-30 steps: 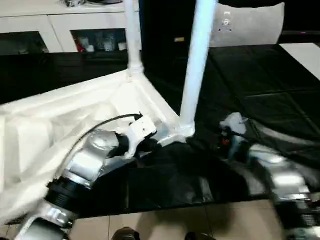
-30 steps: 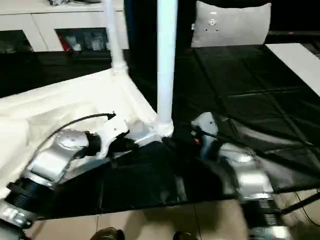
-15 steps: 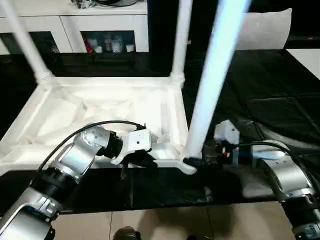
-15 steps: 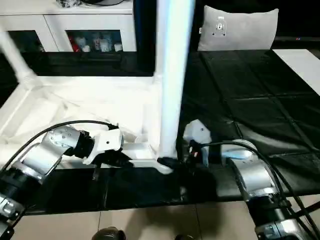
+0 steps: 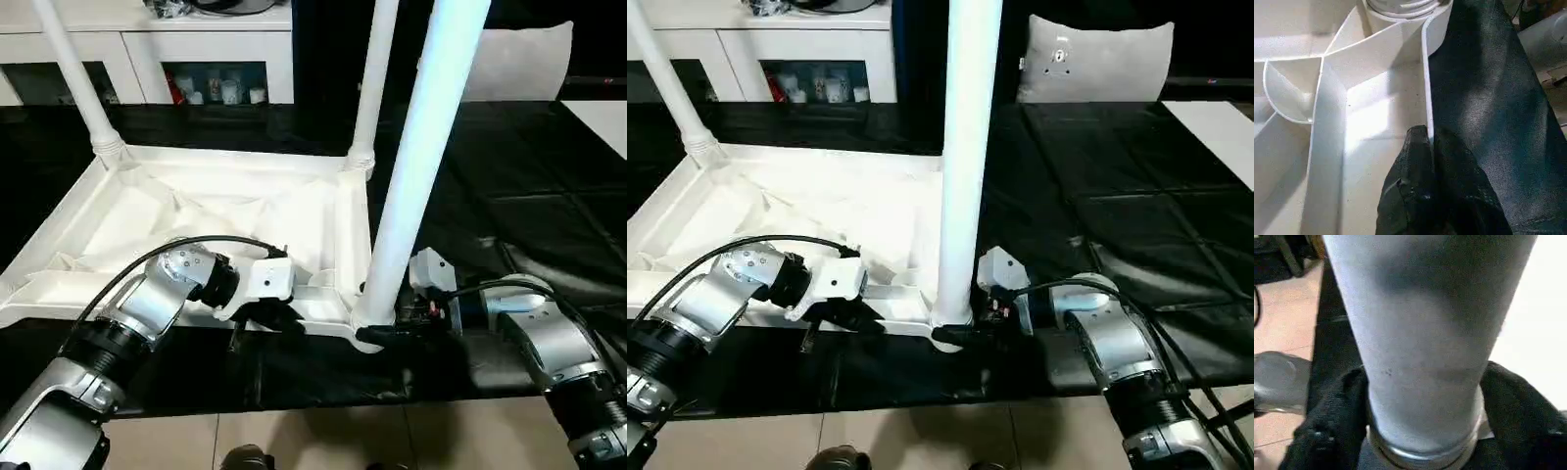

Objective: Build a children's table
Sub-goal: Rotate leg to tighten

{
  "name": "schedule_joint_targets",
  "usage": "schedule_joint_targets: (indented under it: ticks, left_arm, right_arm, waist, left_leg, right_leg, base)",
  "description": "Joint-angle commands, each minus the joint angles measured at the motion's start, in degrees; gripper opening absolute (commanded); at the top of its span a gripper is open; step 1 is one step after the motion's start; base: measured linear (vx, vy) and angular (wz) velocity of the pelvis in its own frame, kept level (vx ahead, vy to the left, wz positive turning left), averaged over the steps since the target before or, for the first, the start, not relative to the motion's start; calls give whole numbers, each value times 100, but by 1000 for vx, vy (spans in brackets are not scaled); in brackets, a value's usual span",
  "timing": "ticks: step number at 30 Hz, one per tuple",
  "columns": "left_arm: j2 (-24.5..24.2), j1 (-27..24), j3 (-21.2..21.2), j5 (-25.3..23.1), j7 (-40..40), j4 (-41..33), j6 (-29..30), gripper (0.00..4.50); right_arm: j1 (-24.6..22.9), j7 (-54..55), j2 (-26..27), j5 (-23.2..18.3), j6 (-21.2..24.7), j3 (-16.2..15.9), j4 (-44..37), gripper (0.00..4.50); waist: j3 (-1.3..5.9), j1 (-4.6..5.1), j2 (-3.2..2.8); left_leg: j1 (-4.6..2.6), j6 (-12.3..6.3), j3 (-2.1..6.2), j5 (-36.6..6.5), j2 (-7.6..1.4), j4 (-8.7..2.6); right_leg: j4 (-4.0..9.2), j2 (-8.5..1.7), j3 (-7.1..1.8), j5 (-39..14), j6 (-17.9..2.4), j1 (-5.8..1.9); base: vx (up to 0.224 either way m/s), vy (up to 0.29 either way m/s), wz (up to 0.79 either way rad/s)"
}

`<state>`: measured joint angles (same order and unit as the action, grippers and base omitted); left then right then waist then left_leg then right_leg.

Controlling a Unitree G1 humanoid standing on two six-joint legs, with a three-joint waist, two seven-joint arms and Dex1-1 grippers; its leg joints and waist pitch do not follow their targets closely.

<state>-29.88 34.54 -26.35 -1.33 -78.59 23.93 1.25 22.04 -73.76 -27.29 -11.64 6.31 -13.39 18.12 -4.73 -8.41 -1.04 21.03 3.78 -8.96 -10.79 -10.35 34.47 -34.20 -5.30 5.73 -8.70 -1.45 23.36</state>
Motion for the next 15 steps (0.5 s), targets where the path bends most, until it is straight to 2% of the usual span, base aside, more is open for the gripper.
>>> schedule_joint_targets:
  ticks: [1, 6, 11, 12, 13, 15]
  left_arm:
    - [-3, 106, -204, -105, -273, -25, -141, 0]
    - [-22, 72, -188, -72, -329, -33, -84, 0]
    - [51, -72, -21, 61, -114, -223, 287, 0]
    - [128, -189, 102, 152, 112, -450, 619, 0]
    - [201, -304, 209, 222, 344, -690, 930, 0]
    - [259, -367, 282, 244, 527, -831, 1128, 0]
  right_arm:
    - [54, -93, -22, -112, 111, 15, -40, 314]
    - [-15, -215, -25, -231, 296, -36, -85, 281]
    - [-132, -175, 114, -395, 564, 9, -173, 275]
    - [-201, -9, 232, -442, 730, 47, -252, 274]
    - [-257, 203, 360, -413, 760, 52, -281, 274]
    - [-278, 389, 454, -357, 770, 53, -269, 274]
  waist:
    - [521, 19, 11]
    - [509, 13, 3]
    - [491, 15, -1]
    - [476, 25, -18]
    - [471, 31, -7]
    - [458, 58, 5]
  left_leg:
    - [-38, -289, 30, -1041, -292, -418]
    - [-39, -272, 31, -1077, -291, -422]
    - [-37, -254, 30, -1141, -290, -429]
    - [-36, -232, 36, -1204, -299, -442]
    - [-42, -226, 36, -1256, -296, -445]
    - [-26, -198, 49, -1275, -298, -464]
  right_leg:
    - [349, -381, -308, -1589, -1202, -342]
    - [353, -385, -308, -1599, -1214, -341]
    - [363, -383, -309, -1679, -1208, -338]
    - [356, -387, -311, -1745, -1202, -338]
    - [384, -388, -308, -1859, -1161, -329]
    - [380, -391, -306, -1929, -1144, -337]
  base:
    - [0, 0, 0]
    - [0, 0, 0]
    - [0, 0, 0]
    - [0, 0, 0]
    - [0, 0, 0]
    - [0, 0, 0]
